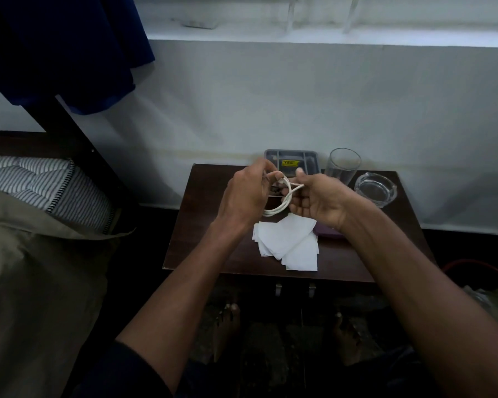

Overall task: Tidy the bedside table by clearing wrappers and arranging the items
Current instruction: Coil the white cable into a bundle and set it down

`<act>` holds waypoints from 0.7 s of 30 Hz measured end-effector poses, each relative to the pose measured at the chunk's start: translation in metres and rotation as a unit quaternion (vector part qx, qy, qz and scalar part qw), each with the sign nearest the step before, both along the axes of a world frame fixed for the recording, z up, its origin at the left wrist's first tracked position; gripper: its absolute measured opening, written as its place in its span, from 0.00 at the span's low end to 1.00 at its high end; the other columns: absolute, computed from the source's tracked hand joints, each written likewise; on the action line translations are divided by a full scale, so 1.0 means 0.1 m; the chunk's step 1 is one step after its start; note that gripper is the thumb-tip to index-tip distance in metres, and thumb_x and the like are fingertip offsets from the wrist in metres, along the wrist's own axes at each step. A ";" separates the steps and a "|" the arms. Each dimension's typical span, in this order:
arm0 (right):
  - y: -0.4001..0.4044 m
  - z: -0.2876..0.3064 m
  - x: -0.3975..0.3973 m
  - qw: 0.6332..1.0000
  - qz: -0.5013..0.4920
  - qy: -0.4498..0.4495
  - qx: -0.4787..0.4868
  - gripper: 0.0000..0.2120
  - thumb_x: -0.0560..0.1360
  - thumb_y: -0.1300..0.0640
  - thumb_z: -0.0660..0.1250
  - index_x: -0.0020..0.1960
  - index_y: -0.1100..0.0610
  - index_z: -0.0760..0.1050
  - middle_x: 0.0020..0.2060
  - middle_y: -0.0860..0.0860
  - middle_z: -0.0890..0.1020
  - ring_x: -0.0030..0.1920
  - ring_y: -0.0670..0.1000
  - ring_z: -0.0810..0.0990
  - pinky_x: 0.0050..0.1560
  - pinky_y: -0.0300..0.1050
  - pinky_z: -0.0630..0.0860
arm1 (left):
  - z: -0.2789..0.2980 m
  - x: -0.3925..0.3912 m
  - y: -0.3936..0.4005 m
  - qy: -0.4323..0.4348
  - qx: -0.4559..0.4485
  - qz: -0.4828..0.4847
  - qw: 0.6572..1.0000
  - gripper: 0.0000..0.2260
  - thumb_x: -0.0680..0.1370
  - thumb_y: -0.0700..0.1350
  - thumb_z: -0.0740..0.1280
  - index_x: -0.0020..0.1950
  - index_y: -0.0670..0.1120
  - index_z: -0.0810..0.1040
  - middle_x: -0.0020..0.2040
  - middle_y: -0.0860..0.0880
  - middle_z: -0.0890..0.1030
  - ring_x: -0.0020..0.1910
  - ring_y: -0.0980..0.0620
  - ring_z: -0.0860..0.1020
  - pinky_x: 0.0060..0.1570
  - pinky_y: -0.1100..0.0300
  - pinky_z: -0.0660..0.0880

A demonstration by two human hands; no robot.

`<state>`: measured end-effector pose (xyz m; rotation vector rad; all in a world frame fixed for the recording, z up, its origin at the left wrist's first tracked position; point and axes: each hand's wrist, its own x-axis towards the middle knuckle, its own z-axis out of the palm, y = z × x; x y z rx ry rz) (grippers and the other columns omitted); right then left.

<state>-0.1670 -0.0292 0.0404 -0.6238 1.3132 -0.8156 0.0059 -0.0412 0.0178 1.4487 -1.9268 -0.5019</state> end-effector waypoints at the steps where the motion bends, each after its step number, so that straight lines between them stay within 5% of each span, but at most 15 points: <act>1: 0.00 -0.01 -0.01 1.000 0.000 -0.014 0.006 0.19 0.88 0.47 0.59 0.52 0.58 0.82 0.39 0.52 0.85 0.39 0.49 0.82 0.44 0.44 0.79 | 0.01 0.00 0.01 -0.007 -0.001 -0.006 1.000 0.11 0.87 0.53 0.64 0.58 0.48 0.83 0.44 0.52 0.84 0.43 0.48 0.82 0.39 0.54 0.75; 4: -0.01 -0.03 -0.03 1.000 0.000 -0.015 -0.012 0.18 0.87 0.45 0.60 0.55 0.58 0.82 0.41 0.53 0.84 0.38 0.49 0.82 0.44 0.45 0.80 | 0.04 -0.02 0.02 0.009 -0.007 -0.011 1.000 0.13 0.87 0.52 0.64 0.57 0.48 0.86 0.46 0.49 0.87 0.44 0.47 0.84 0.42 0.51 0.80; 8: 0.00 -0.02 -0.03 0.999 0.025 0.010 -0.048 0.23 0.84 0.41 0.63 0.57 0.60 0.83 0.43 0.56 0.85 0.37 0.50 0.83 0.42 0.45 0.82 | 0.04 -0.01 0.00 -0.052 -0.023 0.013 0.998 0.16 0.86 0.55 0.64 0.52 0.47 0.86 0.44 0.46 0.86 0.42 0.43 0.83 0.38 0.53 0.75; 13: 0.02 -0.05 0.02 0.979 0.095 0.152 -0.092 0.13 0.86 0.57 0.63 0.59 0.64 0.82 0.43 0.60 0.82 0.33 0.51 0.81 0.33 0.42 0.75 | -0.01 -0.05 -0.04 -0.132 0.025 0.044 0.990 0.19 0.88 0.55 0.58 0.52 0.44 0.83 0.47 0.42 0.85 0.45 0.38 0.82 0.40 0.50 0.72; 21: 0.02 -0.03 0.10 0.986 0.005 -0.167 0.022 0.21 0.89 0.47 0.54 0.46 0.55 0.79 0.40 0.50 0.80 0.44 0.50 0.78 0.54 0.49 0.75 | -0.01 -0.02 -0.10 0.040 0.064 -0.008 0.997 0.15 0.88 0.52 0.61 0.45 0.50 0.82 0.30 0.56 0.76 0.30 0.58 0.75 0.33 0.63 0.65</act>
